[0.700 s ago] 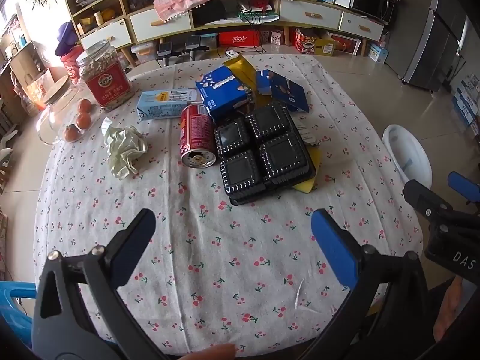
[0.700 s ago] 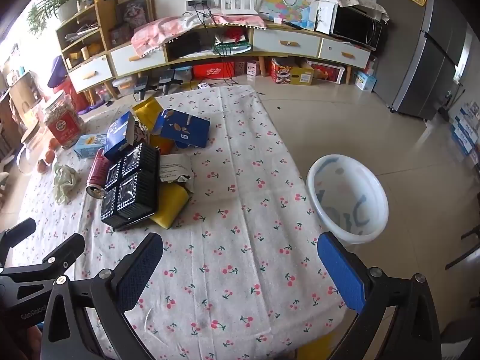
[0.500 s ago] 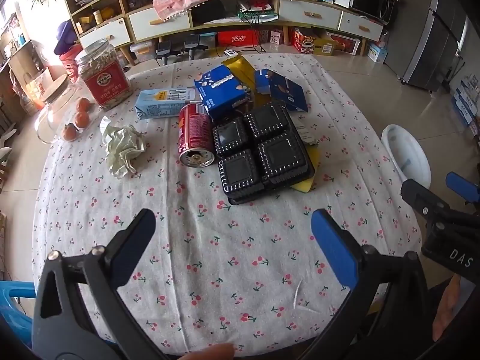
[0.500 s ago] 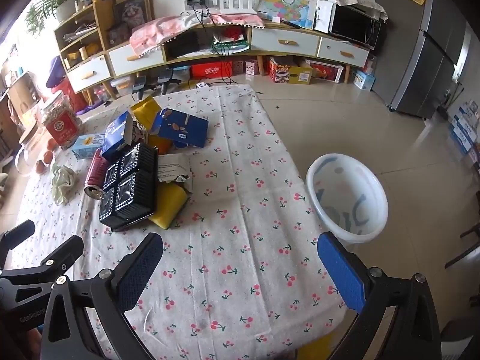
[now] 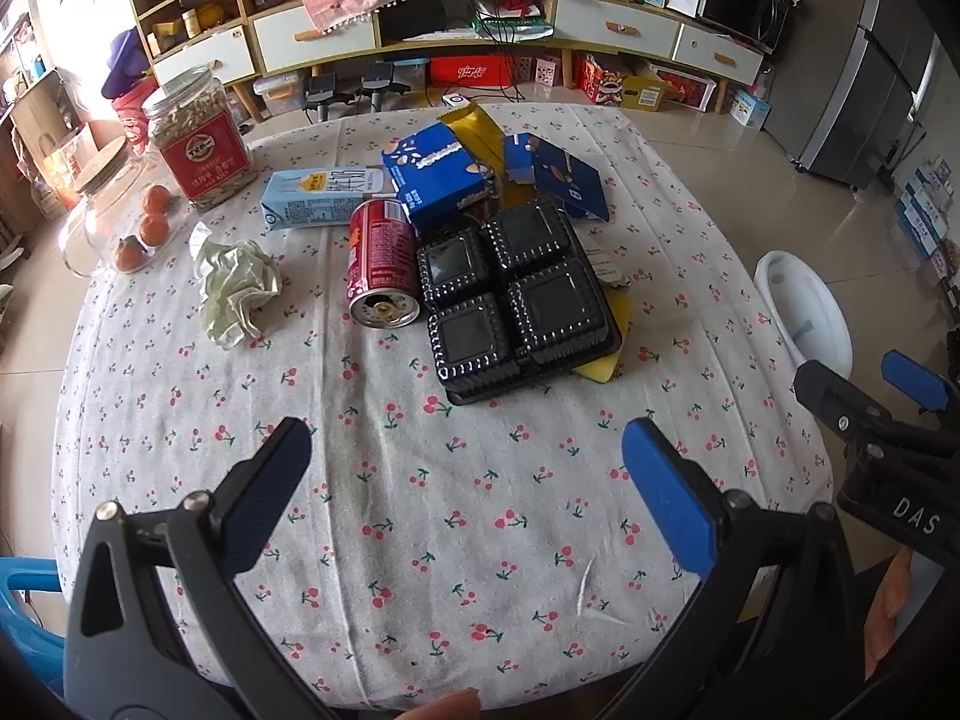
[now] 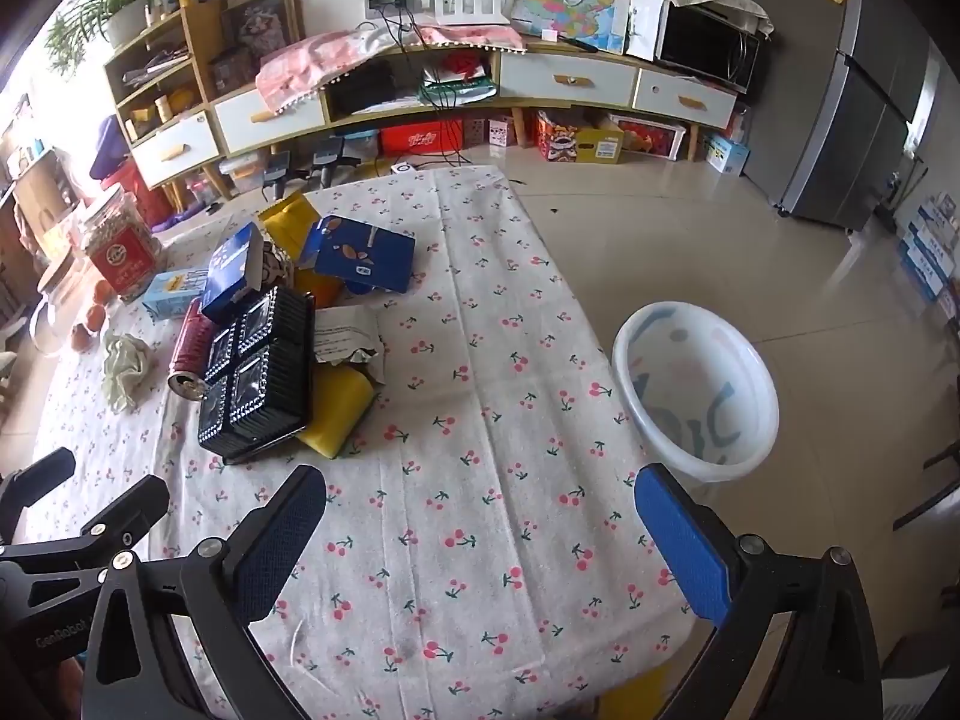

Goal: Collect trash

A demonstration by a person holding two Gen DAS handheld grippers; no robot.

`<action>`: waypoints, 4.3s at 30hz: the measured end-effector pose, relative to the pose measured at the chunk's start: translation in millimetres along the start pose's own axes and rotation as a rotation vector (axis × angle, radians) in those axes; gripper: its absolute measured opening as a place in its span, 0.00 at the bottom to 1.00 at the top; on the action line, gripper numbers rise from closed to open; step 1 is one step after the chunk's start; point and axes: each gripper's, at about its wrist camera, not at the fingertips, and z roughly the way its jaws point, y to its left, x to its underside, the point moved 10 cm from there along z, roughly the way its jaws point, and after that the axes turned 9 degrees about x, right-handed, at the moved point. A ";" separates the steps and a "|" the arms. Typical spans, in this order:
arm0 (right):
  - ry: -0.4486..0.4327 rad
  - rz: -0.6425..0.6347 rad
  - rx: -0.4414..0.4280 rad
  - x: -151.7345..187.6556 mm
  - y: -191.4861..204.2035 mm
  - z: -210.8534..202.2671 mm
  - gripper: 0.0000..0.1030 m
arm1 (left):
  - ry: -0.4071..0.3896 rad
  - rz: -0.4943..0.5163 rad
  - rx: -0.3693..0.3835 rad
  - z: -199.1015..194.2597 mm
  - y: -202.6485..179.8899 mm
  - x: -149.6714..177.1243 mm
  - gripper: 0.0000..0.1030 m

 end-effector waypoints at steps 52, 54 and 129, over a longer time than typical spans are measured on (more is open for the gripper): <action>0.023 -0.022 0.000 -1.9 9.1 10.3 1.00 | 0.018 -0.051 0.023 12.3 18.5 -1.7 1.00; 0.025 -0.026 0.000 -3.8 11.0 12.4 1.00 | 0.019 -0.061 0.023 13.5 22.1 -3.5 1.00; 0.461 0.072 -0.575 -64.4 117.5 158.2 0.33 | 0.086 -0.352 -0.056 102.6 193.2 -61.7 0.25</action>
